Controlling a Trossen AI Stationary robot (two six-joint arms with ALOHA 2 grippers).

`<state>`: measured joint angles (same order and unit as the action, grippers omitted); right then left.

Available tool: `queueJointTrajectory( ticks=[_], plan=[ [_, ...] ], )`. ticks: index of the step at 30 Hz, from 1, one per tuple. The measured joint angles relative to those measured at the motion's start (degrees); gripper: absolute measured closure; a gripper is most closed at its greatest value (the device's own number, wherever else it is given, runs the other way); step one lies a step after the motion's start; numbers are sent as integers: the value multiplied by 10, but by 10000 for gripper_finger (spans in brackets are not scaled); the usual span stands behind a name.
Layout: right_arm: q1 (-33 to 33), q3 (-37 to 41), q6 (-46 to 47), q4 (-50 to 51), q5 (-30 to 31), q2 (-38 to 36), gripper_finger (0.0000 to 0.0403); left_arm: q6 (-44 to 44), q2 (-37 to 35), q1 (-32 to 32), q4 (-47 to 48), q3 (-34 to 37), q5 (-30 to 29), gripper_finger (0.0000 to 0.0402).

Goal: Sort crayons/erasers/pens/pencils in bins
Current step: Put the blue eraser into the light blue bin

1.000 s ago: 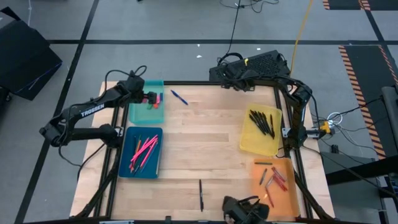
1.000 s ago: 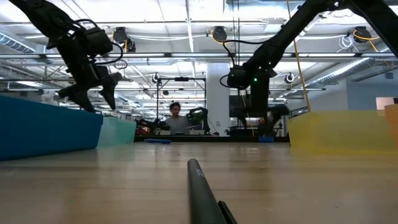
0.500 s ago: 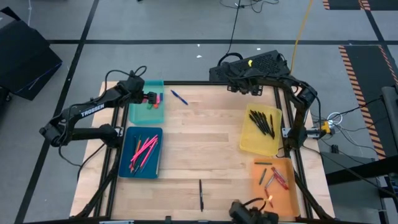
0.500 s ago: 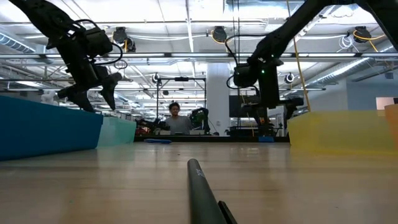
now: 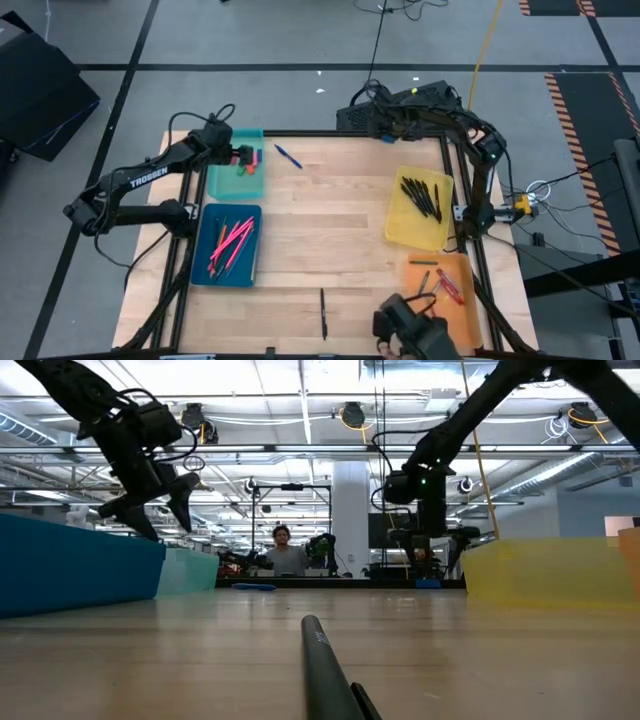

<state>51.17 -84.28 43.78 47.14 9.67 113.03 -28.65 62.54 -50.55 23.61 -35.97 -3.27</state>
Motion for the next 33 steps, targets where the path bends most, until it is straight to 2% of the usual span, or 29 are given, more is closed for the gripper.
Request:
queueJointTrajectory(
  ticks=[2, 7, 10, 13, 20, 33],
  plan=[
    [7, -34, -22, 21, -23, 32, 55, -3, 0, 0, -11, 0, 0, 53],
    [13, -125, -57, 120, -22, 115, 55, -23, 0, 0, -6, 0, 7, 53],
    [13, -161, -69, 128, -24, 136, 55, -30, 0, 0, 12, 0, 14, 53],
    [14, -166, -48, 97, -51, 144, 55, -32, 0, 0, 19, 0, 14, 53],
    [20, -149, -12, 89, -56, 141, 67, -32, 0, 0, 19, 0, 14, 53],
    [6, -142, -46, 68, -72, 141, 169, -17, 0, 0, 18, 0, 14, 53]
  ],
)
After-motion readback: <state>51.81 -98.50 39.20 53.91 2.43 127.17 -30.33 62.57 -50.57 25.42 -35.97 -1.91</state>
